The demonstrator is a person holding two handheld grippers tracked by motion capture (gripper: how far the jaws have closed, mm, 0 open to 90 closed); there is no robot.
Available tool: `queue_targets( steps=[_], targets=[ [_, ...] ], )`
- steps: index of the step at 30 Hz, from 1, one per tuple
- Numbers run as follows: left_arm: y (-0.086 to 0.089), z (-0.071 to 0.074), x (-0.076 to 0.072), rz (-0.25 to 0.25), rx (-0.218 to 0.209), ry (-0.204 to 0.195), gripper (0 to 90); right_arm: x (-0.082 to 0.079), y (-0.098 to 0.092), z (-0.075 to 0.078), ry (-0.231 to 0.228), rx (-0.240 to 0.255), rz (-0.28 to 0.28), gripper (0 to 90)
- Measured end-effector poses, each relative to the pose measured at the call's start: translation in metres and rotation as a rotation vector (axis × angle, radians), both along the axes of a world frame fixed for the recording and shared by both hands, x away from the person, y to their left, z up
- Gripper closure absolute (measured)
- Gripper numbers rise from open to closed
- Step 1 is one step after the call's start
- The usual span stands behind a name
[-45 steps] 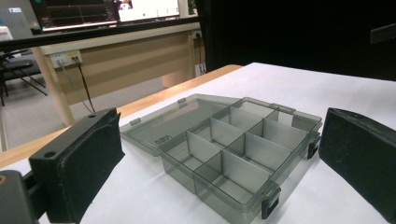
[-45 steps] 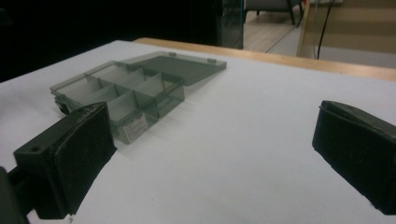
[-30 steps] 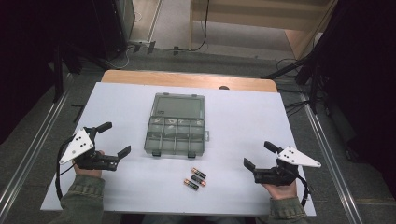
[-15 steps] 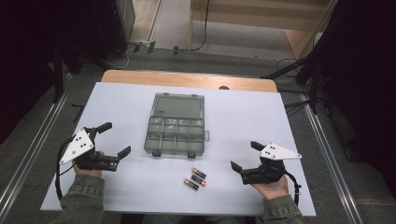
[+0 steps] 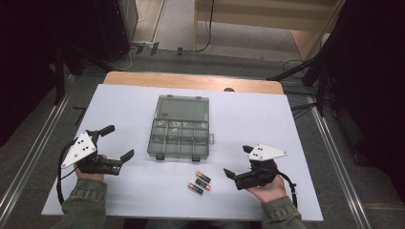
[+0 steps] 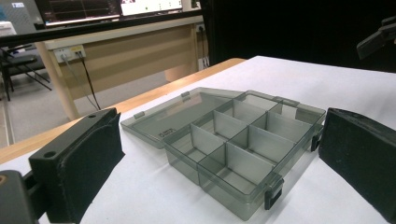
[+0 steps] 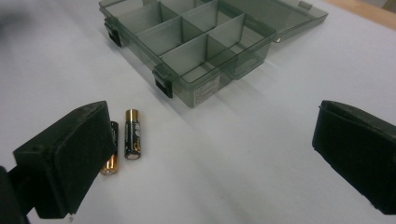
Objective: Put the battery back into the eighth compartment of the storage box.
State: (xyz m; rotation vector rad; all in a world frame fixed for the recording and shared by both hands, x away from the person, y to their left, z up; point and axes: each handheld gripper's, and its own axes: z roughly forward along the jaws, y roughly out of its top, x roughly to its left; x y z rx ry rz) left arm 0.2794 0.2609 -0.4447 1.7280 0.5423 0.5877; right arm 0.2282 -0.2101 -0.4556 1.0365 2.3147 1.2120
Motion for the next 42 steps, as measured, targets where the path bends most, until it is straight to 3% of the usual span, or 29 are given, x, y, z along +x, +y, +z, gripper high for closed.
queue_targets(
  steps=[26,34,36,42],
  targets=[
    [-0.001,0.000,0.001,-0.003,0.004,0.004,0.0,0.020,0.052,-0.006,0.101,-0.143,0.149,0.0],
    [-0.001,-0.001,0.001,-0.007,0.004,0.005,0.0,0.026,0.068,-0.012,0.168,-0.207,0.195,0.6],
    [-0.001,-0.001,0.001,-0.007,0.004,0.005,0.0,0.029,0.072,-0.011,0.195,-0.248,0.186,0.6],
    [-0.001,-0.001,0.001,-0.007,0.006,0.007,0.0,0.036,0.076,-0.011,0.237,-0.274,0.200,2.7]
  ],
)
